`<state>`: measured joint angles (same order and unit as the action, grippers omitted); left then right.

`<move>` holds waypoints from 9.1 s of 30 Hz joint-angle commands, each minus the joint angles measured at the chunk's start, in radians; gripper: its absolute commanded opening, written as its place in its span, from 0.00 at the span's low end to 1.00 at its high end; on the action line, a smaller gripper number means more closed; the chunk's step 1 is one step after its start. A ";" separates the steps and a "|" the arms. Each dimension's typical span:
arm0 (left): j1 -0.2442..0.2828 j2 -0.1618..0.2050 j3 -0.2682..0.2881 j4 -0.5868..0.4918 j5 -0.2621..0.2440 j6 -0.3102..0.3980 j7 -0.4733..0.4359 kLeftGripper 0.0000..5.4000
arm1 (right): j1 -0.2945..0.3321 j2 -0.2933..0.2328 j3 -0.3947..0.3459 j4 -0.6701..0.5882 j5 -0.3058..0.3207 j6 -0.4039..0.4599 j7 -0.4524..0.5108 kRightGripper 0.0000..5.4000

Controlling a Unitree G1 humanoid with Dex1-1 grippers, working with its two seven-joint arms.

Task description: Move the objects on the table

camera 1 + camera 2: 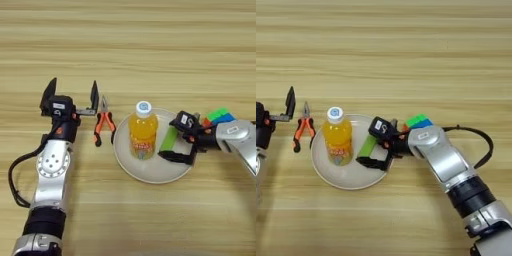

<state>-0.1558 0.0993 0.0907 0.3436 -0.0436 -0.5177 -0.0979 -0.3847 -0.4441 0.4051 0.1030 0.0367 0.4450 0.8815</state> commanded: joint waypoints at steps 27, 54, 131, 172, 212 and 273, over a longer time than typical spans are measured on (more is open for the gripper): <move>-0.022 -0.001 -0.015 0.009 0.012 -0.003 0.016 1.00 | -0.013 -0.048 0.051 -0.013 -0.030 0.123 0.049 0.84; -0.014 0.004 -0.014 0.000 0.008 -0.002 0.011 1.00 | 0.135 -0.116 -0.096 -0.341 0.061 0.180 0.021 0.84; -0.077 0.010 -0.007 0.106 0.003 -0.044 0.007 1.00 | 0.444 -0.220 -0.361 -0.512 0.269 0.112 -0.047 1.00; -0.073 0.015 0.002 0.102 0.006 -0.037 -0.004 1.00 | 0.357 0.002 -0.456 -0.219 0.211 -0.006 -0.404 1.00; -0.070 0.009 -0.005 0.091 0.011 -0.034 0.003 1.00 | 0.310 0.028 -0.459 -0.331 0.226 -0.059 -0.380 0.61; -0.054 0.007 -0.019 0.056 0.013 -0.018 0.013 1.00 | 0.281 0.093 -0.224 -0.327 0.159 -0.081 -0.314 1.00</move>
<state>-0.2123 0.1061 0.0740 0.4055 -0.0433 -0.5525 -0.0898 -0.0995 -0.3481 0.1955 -0.2019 0.1899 0.3777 0.5607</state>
